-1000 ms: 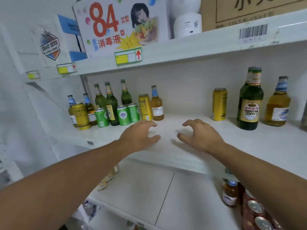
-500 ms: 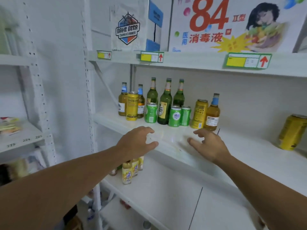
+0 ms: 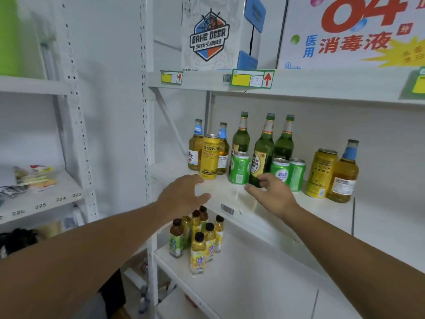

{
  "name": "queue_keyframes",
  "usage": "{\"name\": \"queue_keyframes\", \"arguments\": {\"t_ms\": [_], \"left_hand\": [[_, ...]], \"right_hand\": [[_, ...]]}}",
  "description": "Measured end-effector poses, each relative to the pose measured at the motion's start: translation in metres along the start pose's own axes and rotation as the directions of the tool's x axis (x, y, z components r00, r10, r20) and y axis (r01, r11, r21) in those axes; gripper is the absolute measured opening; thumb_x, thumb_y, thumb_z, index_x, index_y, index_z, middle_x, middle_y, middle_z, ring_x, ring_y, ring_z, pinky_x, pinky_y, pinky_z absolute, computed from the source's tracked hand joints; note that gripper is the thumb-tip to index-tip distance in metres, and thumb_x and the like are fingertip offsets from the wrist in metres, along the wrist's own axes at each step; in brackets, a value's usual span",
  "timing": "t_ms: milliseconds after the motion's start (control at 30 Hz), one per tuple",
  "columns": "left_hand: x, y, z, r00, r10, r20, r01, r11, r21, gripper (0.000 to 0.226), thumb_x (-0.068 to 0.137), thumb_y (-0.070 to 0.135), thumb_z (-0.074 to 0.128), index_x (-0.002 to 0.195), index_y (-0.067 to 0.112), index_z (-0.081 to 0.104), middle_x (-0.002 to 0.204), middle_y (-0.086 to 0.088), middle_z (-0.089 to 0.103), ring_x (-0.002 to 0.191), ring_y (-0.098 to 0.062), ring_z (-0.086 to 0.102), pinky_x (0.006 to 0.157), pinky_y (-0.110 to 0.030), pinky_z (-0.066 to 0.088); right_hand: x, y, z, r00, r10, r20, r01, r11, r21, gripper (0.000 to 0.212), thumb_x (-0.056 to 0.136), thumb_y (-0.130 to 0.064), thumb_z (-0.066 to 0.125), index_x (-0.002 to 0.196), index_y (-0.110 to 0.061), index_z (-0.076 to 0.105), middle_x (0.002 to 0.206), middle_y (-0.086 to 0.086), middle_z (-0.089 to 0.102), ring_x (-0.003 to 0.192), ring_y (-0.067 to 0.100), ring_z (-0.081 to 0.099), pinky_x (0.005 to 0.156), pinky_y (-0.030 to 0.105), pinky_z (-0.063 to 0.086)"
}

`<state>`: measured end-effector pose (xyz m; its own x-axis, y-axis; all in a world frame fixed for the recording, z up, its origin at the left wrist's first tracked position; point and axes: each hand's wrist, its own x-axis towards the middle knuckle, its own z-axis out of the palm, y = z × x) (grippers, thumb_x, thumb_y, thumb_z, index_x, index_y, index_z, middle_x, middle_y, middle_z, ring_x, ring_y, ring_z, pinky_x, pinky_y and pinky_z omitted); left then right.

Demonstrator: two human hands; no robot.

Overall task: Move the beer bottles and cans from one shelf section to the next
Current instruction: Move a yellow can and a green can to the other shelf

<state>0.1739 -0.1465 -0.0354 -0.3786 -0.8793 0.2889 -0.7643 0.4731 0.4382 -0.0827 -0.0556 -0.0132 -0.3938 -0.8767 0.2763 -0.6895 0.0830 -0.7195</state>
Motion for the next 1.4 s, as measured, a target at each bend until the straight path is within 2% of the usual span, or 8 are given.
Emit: {"name": "queue_keyframes", "arguments": {"t_ms": [133, 233, 367, 500, 667, 900, 1133, 1400], "left_hand": [[0.036, 0.001, -0.002, 0.991, -0.121, -0.055, 0.113, 0.986, -0.126, 0.062, 0.097, 0.055, 0.071, 0.150, 0.028, 0.053, 0.146, 0.007, 0.060, 0.135, -0.017, 0.057, 0.110, -0.038, 0.049], [0.065, 0.006, 0.000, 0.962, -0.249, -0.112, 0.200, 0.923, -0.330, 0.059, 0.094, 0.049, 0.079, 0.141, 0.023, 0.054, 0.125, 0.009, 0.060, 0.122, -0.017, 0.061, 0.095, -0.032, 0.051], [0.098, 0.008, 0.015, 0.936, -0.309, -0.171, 0.213, 0.879, -0.426, 0.067, 0.093, 0.041, 0.082, 0.146, 0.019, 0.048, 0.122, 0.008, 0.055, 0.109, -0.014, 0.057, 0.081, -0.024, 0.046], [0.128, 0.001, 0.031, 0.931, -0.320, -0.177, 0.186, 0.831, -0.524, 0.084, 0.087, 0.044, 0.087, 0.155, 0.022, 0.043, 0.144, 0.003, 0.057, 0.122, -0.018, 0.061, 0.094, -0.030, 0.051], [0.158, -0.007, 0.047, 0.952, -0.275, -0.133, 0.152, 0.804, -0.574, 0.100, 0.080, 0.055, 0.090, 0.161, 0.023, 0.040, 0.153, 0.002, 0.058, 0.138, -0.023, 0.059, 0.114, -0.047, 0.051], [0.166, -0.018, 0.057, 0.956, -0.229, -0.182, 0.104, 0.846, -0.523, 0.068, 0.080, 0.058, 0.086, 0.137, 0.028, 0.063, 0.130, 0.007, 0.071, 0.116, -0.019, 0.067, 0.099, -0.037, 0.052], [0.147, -0.024, 0.044, 0.974, -0.164, -0.156, 0.050, 0.828, -0.559, 0.048, 0.080, 0.053, 0.088, 0.120, 0.035, 0.070, 0.096, 0.026, 0.067, 0.089, 0.003, 0.063, 0.092, -0.033, 0.050], [0.117, 0.018, 0.045, 0.988, 0.111, -0.109, -0.155, 0.746, -0.648, 0.045, 0.082, 0.045, 0.091, 0.120, 0.038, 0.069, 0.104, 0.024, 0.071, 0.097, 0.009, 0.065, 0.078, -0.016, 0.046]], "right_hand": [[0.038, -0.003, 0.025, 1.000, 0.023, 0.011, -0.024, 0.984, 0.174, 0.044, 0.092, -0.041, 0.082, 0.124, -0.030, 0.054, 0.094, -0.021, 0.056, 0.085, 0.000, 0.056, 0.068, 0.025, 0.044], [0.065, 0.000, 0.046, 0.999, 0.029, -0.027, -0.020, 0.960, 0.280, 0.053, 0.086, -0.036, 0.088, 0.127, -0.033, 0.055, 0.097, -0.023, 0.060, 0.093, 0.005, 0.062, 0.074, 0.028, 0.047], [0.088, 0.000, 0.079, 0.991, 0.060, -0.119, -0.015, 0.939, 0.343, 0.074, 0.077, -0.043, 0.084, 0.143, -0.031, 0.052, 0.132, -0.005, 0.065, 0.121, 0.022, 0.065, 0.100, 0.046, 0.058], [0.099, -0.005, 0.100, 0.963, 0.128, -0.236, -0.065, 0.965, 0.255, 0.092, 0.087, -0.041, 0.083, 0.162, -0.023, 0.034, 0.160, 0.005, 0.044, 0.144, 0.031, 0.049, 0.113, 0.052, 0.049], [0.109, -0.017, 0.118, 0.901, 0.207, -0.381, -0.162, 0.976, 0.148, 0.090, 0.082, -0.051, 0.086, 0.154, -0.015, 0.044, 0.152, 0.009, 0.046, 0.138, 0.034, 0.050, 0.105, 0.052, 0.051], [0.118, -0.029, 0.128, 0.859, 0.230, -0.457, -0.189, 0.973, 0.134, 0.074, 0.083, -0.055, 0.082, 0.139, -0.012, 0.059, 0.143, 0.010, 0.052, 0.129, 0.035, 0.058, 0.098, 0.047, 0.055], [0.097, -0.022, 0.106, 0.884, 0.243, -0.400, -0.161, 0.960, 0.230, 0.054, 0.079, -0.050, 0.089, 0.113, -0.031, 0.051, 0.098, -0.009, 0.067, 0.091, 0.020, 0.069, 0.084, 0.038, 0.058], [0.056, 0.007, 0.036, 0.847, 0.213, -0.488, -0.170, 0.977, 0.132, 0.059, 0.073, -0.055, 0.090, 0.116, -0.030, 0.058, 0.103, -0.011, 0.071, 0.094, 0.017, 0.071, 0.086, 0.040, 0.060]]}}
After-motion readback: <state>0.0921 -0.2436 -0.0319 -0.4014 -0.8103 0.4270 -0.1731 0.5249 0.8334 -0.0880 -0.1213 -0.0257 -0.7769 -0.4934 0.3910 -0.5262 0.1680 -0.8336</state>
